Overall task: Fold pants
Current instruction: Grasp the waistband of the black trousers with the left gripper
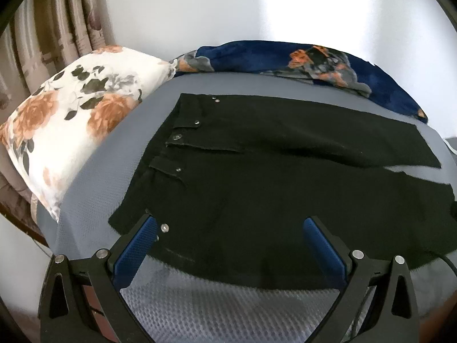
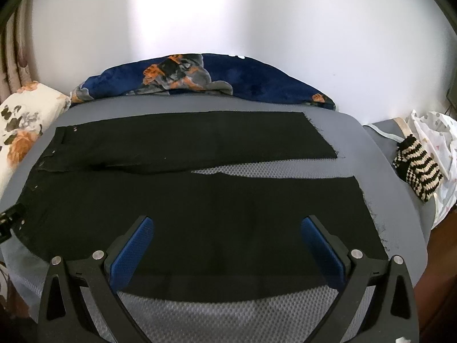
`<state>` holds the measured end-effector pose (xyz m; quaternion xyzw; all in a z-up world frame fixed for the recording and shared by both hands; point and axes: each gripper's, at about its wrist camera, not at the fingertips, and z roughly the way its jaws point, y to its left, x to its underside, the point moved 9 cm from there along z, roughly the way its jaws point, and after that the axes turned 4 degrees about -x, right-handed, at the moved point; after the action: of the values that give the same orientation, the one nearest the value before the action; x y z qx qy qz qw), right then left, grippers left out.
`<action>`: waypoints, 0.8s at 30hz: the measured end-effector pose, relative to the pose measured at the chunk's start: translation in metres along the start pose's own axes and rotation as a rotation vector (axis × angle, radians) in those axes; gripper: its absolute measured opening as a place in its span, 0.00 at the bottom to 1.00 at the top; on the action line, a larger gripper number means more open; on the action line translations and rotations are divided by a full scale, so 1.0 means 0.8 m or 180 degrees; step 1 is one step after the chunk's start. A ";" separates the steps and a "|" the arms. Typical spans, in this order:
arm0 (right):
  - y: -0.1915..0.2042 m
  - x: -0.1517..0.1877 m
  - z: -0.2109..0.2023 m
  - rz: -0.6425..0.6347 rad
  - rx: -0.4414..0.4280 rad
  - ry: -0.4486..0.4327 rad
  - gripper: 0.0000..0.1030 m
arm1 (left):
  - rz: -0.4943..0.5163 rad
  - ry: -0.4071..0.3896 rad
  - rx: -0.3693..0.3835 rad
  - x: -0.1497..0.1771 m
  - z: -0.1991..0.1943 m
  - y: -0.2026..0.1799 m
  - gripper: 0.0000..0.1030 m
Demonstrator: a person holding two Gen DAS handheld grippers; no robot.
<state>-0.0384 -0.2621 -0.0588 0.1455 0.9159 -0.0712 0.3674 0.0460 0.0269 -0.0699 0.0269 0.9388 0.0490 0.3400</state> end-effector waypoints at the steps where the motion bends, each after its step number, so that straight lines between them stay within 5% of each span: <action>1: 0.000 -0.004 0.005 -0.0009 -0.0005 0.0022 1.00 | -0.0015 0.0005 -0.0023 -0.005 0.005 0.004 0.99; 8: 0.003 -0.032 0.053 -0.0044 -0.0127 0.0201 1.00 | -0.0171 0.0138 -0.0053 -0.046 0.045 0.040 0.99; 14: 0.022 -0.082 0.095 0.0081 -0.0522 0.0307 1.00 | -0.0314 0.0231 0.0057 -0.097 0.092 0.089 0.99; 17: 0.034 -0.111 0.118 0.0173 -0.0671 0.0331 1.00 | -0.0370 0.0250 0.0158 -0.129 0.123 0.116 0.90; 21: 0.053 -0.147 0.150 0.0145 -0.0690 0.0337 1.00 | -0.0500 0.0421 0.0499 -0.163 0.173 0.135 0.73; 24: 0.073 -0.169 0.175 0.0019 -0.0693 0.0379 1.00 | -0.0672 0.0604 0.1032 -0.189 0.215 0.135 0.64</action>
<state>0.1646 -0.2687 -0.0673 0.1114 0.9379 0.0385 0.3262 0.2740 0.1342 -0.0933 -0.0219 0.9598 -0.1362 0.2445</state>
